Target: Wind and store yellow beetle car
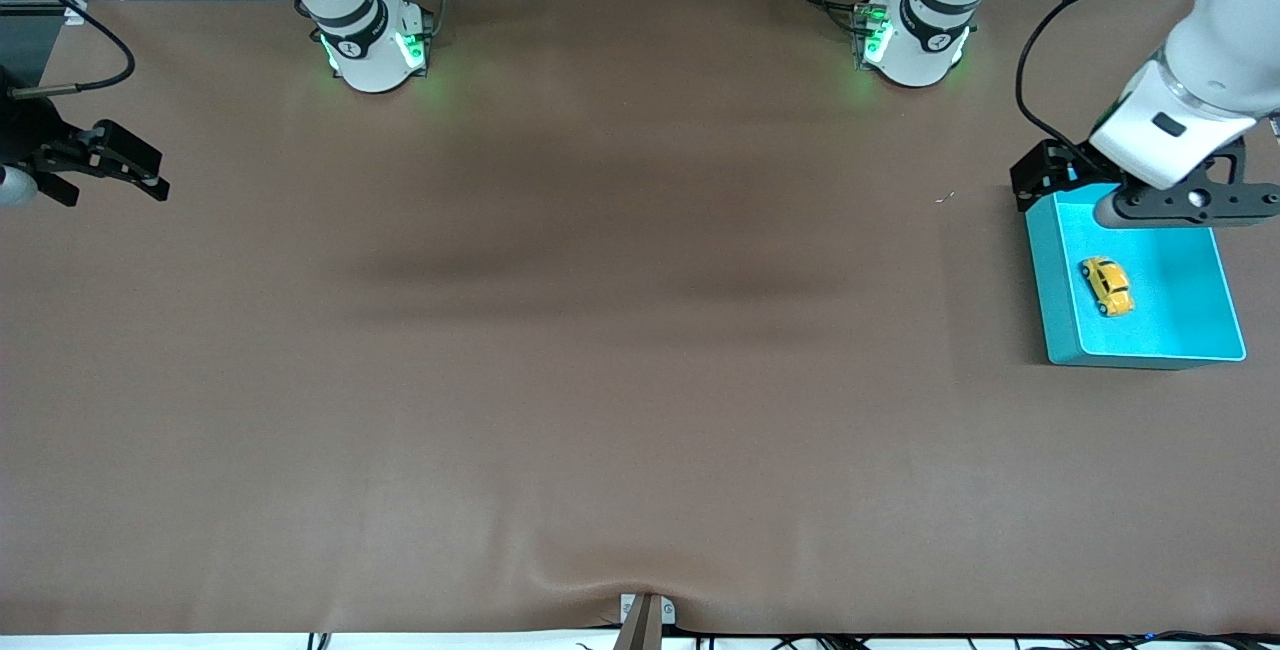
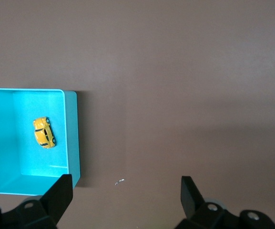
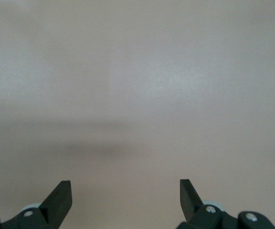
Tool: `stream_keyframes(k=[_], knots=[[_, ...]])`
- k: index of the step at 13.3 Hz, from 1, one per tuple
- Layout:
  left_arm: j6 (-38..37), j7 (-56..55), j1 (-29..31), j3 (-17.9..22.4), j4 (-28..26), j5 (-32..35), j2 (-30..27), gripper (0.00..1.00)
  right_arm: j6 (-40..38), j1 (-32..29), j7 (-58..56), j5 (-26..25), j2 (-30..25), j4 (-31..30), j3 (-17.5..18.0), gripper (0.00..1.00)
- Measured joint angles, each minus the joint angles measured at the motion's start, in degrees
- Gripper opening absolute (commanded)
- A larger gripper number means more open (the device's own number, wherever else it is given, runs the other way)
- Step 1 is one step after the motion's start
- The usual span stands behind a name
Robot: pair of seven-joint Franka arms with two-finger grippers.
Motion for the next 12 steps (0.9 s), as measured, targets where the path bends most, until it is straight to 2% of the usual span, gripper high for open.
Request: stream_keyframes(k=[3,7,12], knots=[[-2.6,0.1,-5.8,5.8,0.2,0.0,-0.9,1.00,0.2,0.0,0.0,0.0,0.0,0.0,0.0,1.00],[-3.6,1.4,-9.7,12.3,0.2,0.0,-1.5,1.00,0.9,0.0,0.0,0.0,0.2,0.0,-0.1,1.00],[-4.5,3.2,-9.8,13.3,0.2,-3.3,-1.8,1.00,1.0,0.0,0.0,0.0,0.5,0.0,-0.1,1.00]])
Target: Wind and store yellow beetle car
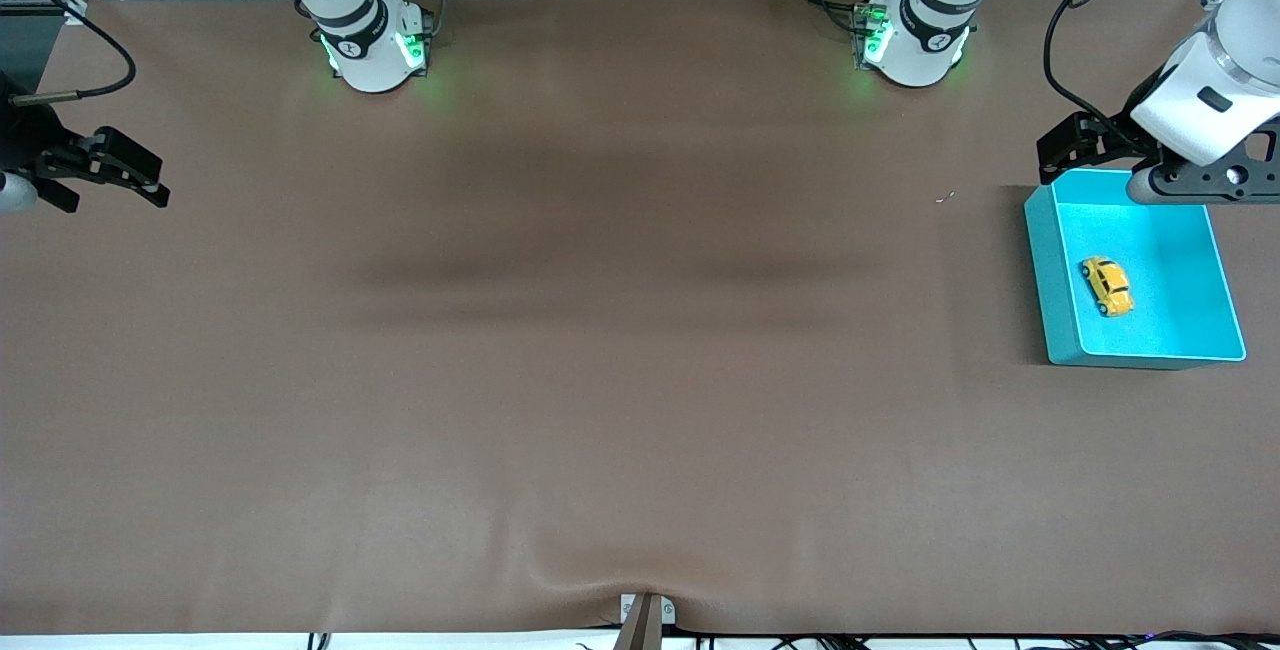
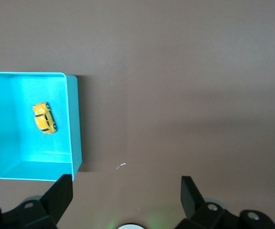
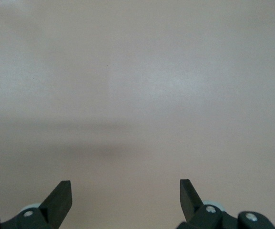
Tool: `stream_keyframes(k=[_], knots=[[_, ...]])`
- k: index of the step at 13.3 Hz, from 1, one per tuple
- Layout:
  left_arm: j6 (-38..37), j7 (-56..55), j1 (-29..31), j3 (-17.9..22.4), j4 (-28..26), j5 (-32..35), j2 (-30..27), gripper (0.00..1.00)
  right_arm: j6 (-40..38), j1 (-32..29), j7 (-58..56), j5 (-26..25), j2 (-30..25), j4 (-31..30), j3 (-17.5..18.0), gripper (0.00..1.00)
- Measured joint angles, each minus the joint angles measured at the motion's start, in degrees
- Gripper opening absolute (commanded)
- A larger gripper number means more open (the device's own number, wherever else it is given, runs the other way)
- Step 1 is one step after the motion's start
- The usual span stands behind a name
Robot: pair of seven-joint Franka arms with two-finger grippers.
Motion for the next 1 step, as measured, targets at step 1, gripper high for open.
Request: stream_keyframes(k=[1], knots=[[-0.7,0.2,0.0,0.0,0.0,-0.7,-0.2,1.00,0.0,0.0,0.0,0.0,0.0,0.0,0.0,1.00]])
